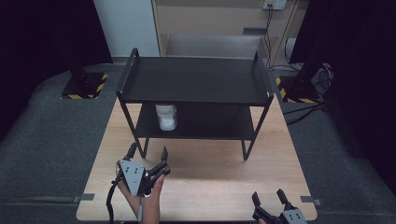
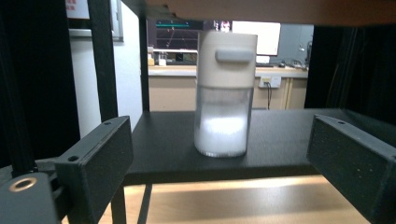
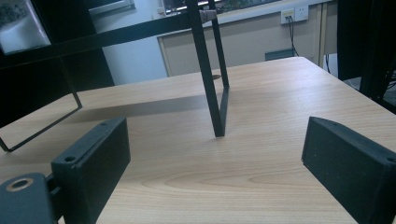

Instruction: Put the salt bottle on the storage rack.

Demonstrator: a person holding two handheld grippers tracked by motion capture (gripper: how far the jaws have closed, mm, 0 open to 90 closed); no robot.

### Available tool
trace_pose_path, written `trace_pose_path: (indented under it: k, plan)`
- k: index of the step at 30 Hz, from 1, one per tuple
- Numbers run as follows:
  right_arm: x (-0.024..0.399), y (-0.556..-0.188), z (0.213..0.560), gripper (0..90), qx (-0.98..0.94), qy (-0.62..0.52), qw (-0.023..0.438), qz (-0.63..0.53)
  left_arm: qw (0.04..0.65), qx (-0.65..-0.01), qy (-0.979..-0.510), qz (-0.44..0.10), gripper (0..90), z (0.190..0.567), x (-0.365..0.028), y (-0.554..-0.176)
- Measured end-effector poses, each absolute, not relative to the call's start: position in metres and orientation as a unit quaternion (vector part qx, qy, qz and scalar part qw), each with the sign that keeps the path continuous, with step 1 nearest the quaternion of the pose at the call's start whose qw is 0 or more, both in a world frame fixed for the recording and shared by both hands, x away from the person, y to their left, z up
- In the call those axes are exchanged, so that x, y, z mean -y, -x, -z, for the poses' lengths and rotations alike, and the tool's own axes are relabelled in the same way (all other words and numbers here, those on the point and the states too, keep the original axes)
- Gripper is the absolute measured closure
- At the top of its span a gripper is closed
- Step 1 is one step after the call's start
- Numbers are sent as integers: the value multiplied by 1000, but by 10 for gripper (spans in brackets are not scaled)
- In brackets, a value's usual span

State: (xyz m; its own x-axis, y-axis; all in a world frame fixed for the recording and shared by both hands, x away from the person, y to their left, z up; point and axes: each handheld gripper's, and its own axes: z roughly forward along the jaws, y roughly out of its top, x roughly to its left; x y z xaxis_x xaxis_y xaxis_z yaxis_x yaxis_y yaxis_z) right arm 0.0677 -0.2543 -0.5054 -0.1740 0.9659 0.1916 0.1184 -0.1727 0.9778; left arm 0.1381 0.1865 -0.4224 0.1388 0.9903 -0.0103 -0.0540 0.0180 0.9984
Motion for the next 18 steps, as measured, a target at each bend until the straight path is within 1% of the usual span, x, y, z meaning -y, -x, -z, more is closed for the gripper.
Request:
trace_pose_path:
  k: [18]
  plan:
    - [252, -69, 505, 78, -524, -521, 378, -558, 539, -456, -536, -463, 56, 444, -215, -121]
